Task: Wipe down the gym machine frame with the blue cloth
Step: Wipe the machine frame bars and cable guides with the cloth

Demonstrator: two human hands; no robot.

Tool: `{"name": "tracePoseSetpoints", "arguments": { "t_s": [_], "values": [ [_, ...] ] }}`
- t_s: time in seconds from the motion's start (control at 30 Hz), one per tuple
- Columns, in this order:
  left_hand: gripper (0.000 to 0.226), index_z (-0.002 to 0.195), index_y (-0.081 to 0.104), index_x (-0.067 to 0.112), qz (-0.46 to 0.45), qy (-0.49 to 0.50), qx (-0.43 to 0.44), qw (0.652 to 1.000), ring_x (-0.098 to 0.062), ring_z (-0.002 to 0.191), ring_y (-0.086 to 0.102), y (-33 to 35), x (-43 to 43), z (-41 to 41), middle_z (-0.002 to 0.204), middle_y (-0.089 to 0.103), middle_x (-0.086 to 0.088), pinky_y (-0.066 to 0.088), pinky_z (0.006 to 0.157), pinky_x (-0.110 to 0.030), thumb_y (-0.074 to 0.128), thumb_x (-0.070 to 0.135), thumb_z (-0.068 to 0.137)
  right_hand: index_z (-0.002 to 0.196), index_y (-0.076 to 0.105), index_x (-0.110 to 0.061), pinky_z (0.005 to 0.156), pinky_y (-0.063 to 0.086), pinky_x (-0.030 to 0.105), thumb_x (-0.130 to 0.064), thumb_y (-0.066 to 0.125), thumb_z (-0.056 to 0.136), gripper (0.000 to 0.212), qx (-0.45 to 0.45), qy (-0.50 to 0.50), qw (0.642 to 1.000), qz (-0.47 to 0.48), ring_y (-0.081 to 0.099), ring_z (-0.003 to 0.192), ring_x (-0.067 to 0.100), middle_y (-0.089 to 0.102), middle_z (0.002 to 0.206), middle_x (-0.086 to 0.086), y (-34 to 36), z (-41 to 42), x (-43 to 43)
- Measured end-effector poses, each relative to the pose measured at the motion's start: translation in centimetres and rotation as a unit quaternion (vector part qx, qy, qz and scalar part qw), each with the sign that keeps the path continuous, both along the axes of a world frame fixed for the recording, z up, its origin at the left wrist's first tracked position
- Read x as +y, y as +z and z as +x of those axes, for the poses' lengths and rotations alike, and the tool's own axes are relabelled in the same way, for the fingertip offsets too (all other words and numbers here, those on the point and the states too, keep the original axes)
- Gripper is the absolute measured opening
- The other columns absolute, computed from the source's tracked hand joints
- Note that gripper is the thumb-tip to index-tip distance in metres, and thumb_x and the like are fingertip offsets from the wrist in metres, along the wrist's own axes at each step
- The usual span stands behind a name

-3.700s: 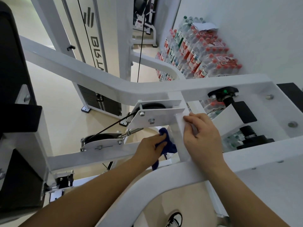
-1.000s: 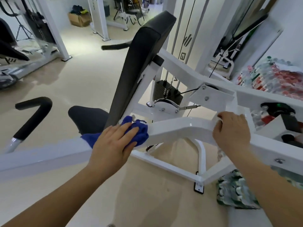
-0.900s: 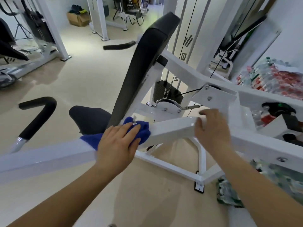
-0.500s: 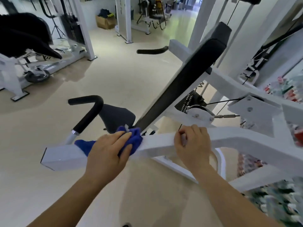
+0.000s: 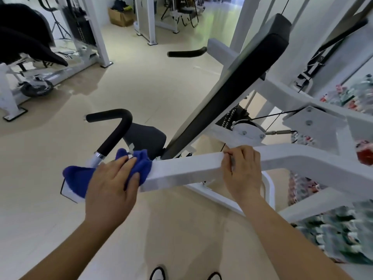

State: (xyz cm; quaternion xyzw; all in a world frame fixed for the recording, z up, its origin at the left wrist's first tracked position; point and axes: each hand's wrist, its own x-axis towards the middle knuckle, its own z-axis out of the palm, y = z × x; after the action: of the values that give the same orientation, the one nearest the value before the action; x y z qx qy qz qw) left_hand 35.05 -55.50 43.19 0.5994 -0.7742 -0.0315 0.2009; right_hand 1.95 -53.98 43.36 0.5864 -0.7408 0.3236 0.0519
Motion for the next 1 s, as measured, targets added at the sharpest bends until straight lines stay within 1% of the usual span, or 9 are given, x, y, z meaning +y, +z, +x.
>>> {"name": "tracePoseSetpoints", "arguments": {
  "t_s": [0.07,0.2,0.3,0.4,0.5,0.63,0.77,0.9,1.0],
  "values": [
    [0.049,0.141,0.057,0.018,0.010,0.030,-0.005,0.999,-0.030,0.133,0.051,0.1,1.1,-3.7,0.142,0.059,-0.007,0.031,0.118,-0.053,0.035,0.040,0.103,0.098,0.065,-0.017,0.089,0.046,0.042,-0.018,0.062,0.096,0.004,0.016,0.005,1.000,-0.001,0.043,0.098,0.025,0.054,0.104,0.002,0.3,0.0,-0.2],
    [0.053,0.154,0.040,0.031,0.024,-0.098,-0.049,0.994,-0.021,0.151,0.030,0.0,1.9,-10.6,0.159,0.041,0.003,0.021,0.125,-0.050,0.025,0.050,0.106,0.105,0.065,-0.018,0.089,0.046,0.033,-0.020,0.061,0.098,0.008,-0.005,0.080,0.997,-0.004,0.049,0.099,0.018,0.059,0.107,-0.003,1.4,-2.2,1.0],
    [0.058,0.156,0.036,0.031,0.033,-0.082,-0.063,0.994,-0.019,0.150,0.031,0.3,1.2,-12.1,0.160,0.040,0.003,0.021,0.125,-0.048,0.020,0.055,0.105,0.112,0.067,-0.015,0.097,0.043,0.026,-0.019,0.058,0.099,0.016,-0.015,0.051,0.998,-0.038,0.054,0.109,0.018,0.063,0.113,-0.001,2.2,-7.0,3.3],
    [0.059,0.155,0.038,0.026,0.034,-0.037,-0.060,0.997,-0.026,0.148,0.035,0.9,1.8,-16.5,0.157,0.045,-0.002,0.020,0.125,-0.050,0.016,0.052,0.106,0.112,0.070,-0.010,0.104,0.044,0.039,-0.023,0.051,0.097,0.027,0.002,-0.034,0.998,-0.047,0.056,0.114,0.027,0.066,0.115,0.006,2.1,-13.7,4.7],
    [0.056,0.157,0.034,0.026,0.009,-0.095,-0.074,0.993,-0.028,0.150,0.031,1.2,2.2,-23.9,0.159,0.041,-0.004,0.017,0.126,-0.050,0.019,0.047,0.107,0.113,0.069,-0.005,0.106,0.042,0.048,-0.024,0.047,0.096,0.033,0.012,-0.106,0.994,-0.029,0.056,0.116,0.034,0.066,0.117,0.013,1.9,-19.7,6.0],
    [0.059,0.161,0.016,0.030,-0.015,-0.185,-0.102,0.977,-0.032,0.153,0.021,1.2,1.1,-34.6,0.166,0.027,-0.003,0.008,0.126,-0.051,0.035,0.039,0.106,0.109,0.071,-0.006,0.091,0.048,0.047,-0.022,0.048,0.096,0.031,0.078,-0.126,0.989,-0.022,0.060,0.100,0.035,0.069,0.110,0.011,1.3,-23.8,6.6],
    [0.079,0.160,0.021,0.031,-0.065,-0.294,-0.134,0.944,-0.037,0.152,0.023,0.1,1.3,-42.8,0.165,0.027,-0.006,0.014,0.124,-0.056,0.058,0.018,0.092,0.098,0.072,-0.013,0.074,0.042,0.041,-0.021,0.052,0.092,0.022,0.127,-0.125,0.983,-0.047,0.059,0.084,0.032,0.068,0.094,0.006,1.3,-25.4,6.1],
    [0.074,0.162,0.010,0.033,-0.108,-0.312,-0.207,0.921,-0.037,0.155,0.011,-0.3,0.7,-41.5,0.170,0.011,-0.006,0.007,0.126,-0.055,0.046,0.026,0.097,0.096,0.071,-0.014,0.070,0.039,0.041,-0.020,0.056,0.091,0.017,0.146,-0.100,0.981,-0.077,0.057,0.082,0.030,0.067,0.092,0.003,0.8,-26.2,6.3],
    [0.061,0.160,0.024,0.029,-0.147,-0.297,-0.232,0.914,-0.038,0.154,0.018,-1.1,0.8,-36.5,0.170,0.015,-0.007,0.017,0.123,-0.057,0.043,0.036,0.103,0.097,0.071,-0.014,0.071,0.038,0.040,-0.022,0.059,0.092,0.016,0.166,-0.088,0.979,-0.084,0.057,0.084,0.030,0.069,0.095,0.004,0.2,-26.2,6.6]
  ]
}}
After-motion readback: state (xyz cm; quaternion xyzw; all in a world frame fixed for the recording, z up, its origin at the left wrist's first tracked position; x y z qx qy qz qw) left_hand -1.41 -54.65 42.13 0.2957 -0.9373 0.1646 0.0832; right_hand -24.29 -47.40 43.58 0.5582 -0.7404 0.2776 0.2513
